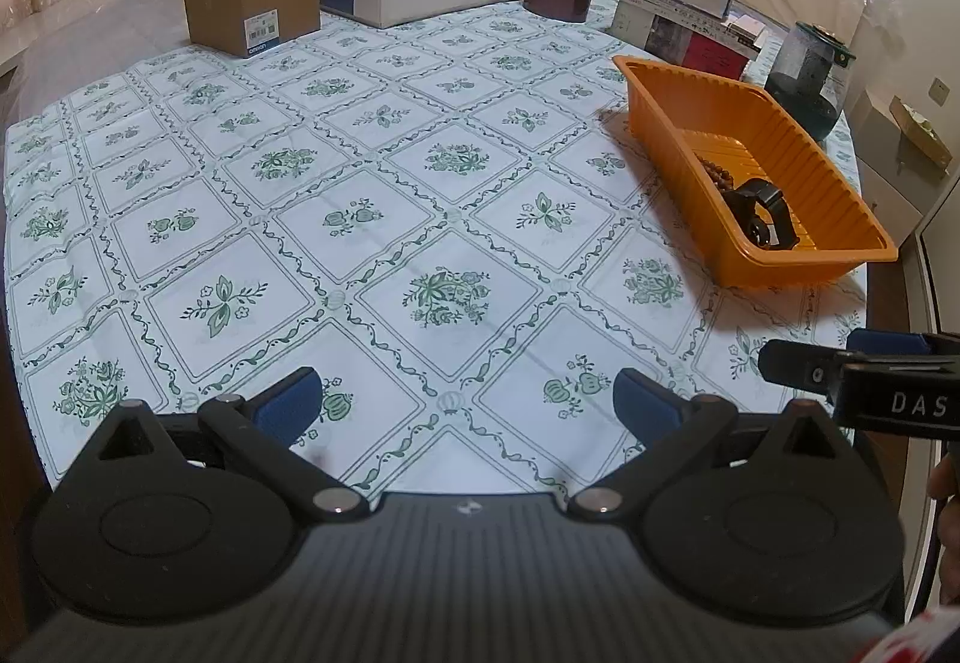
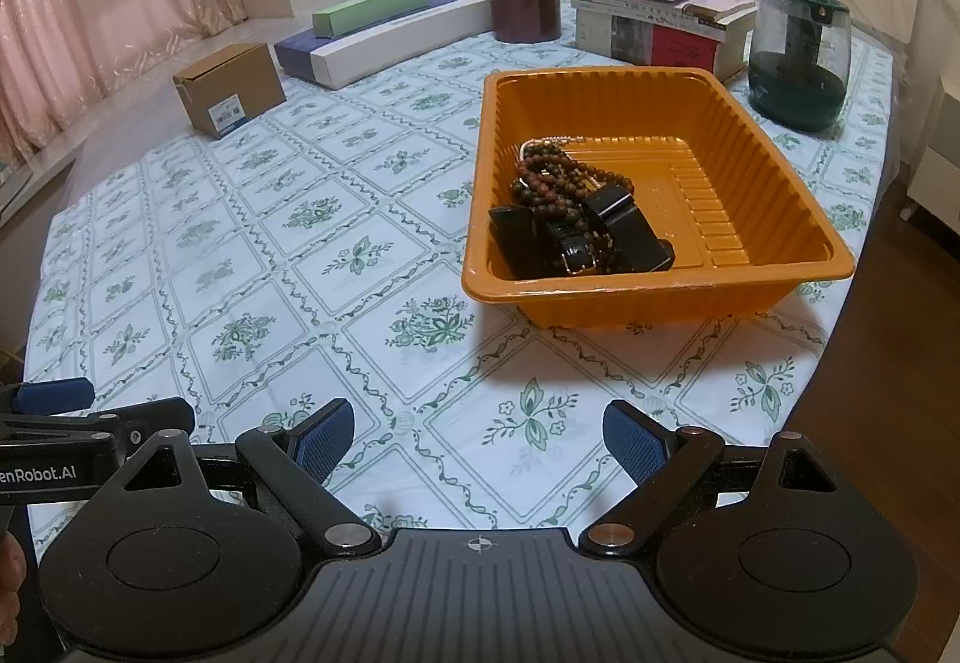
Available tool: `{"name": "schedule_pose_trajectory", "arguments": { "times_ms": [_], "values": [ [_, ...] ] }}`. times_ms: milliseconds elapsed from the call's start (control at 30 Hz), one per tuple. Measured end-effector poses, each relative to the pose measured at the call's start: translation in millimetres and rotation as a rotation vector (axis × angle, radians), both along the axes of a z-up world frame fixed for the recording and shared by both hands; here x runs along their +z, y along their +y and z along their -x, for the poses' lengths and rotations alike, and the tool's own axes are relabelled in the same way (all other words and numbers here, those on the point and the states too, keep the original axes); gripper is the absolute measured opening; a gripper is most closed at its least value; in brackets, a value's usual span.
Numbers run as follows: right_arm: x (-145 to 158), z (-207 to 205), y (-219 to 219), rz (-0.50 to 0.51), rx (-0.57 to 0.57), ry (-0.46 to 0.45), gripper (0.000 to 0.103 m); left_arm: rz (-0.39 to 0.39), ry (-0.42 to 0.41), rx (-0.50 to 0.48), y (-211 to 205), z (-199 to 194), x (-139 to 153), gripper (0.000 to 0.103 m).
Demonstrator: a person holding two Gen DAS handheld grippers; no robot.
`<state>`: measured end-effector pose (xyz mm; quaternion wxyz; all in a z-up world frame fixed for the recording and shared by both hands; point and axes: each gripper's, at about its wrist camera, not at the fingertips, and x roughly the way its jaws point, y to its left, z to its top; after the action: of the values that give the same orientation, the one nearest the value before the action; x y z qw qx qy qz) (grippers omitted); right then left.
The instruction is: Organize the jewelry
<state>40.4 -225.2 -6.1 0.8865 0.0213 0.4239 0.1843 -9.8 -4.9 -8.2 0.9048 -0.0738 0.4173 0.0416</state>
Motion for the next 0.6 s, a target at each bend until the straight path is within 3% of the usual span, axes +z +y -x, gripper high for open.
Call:
{"name": "schedule_pose_trajectory", "arguments": {
  "times_ms": [600],
  "values": [
    [-1.5,-0.2,-1.2,-0.002,-0.005,0.001,0.09,-0.005,-0.003,-0.005,-1.7,0.2,0.0,0.102]
  ]
}}
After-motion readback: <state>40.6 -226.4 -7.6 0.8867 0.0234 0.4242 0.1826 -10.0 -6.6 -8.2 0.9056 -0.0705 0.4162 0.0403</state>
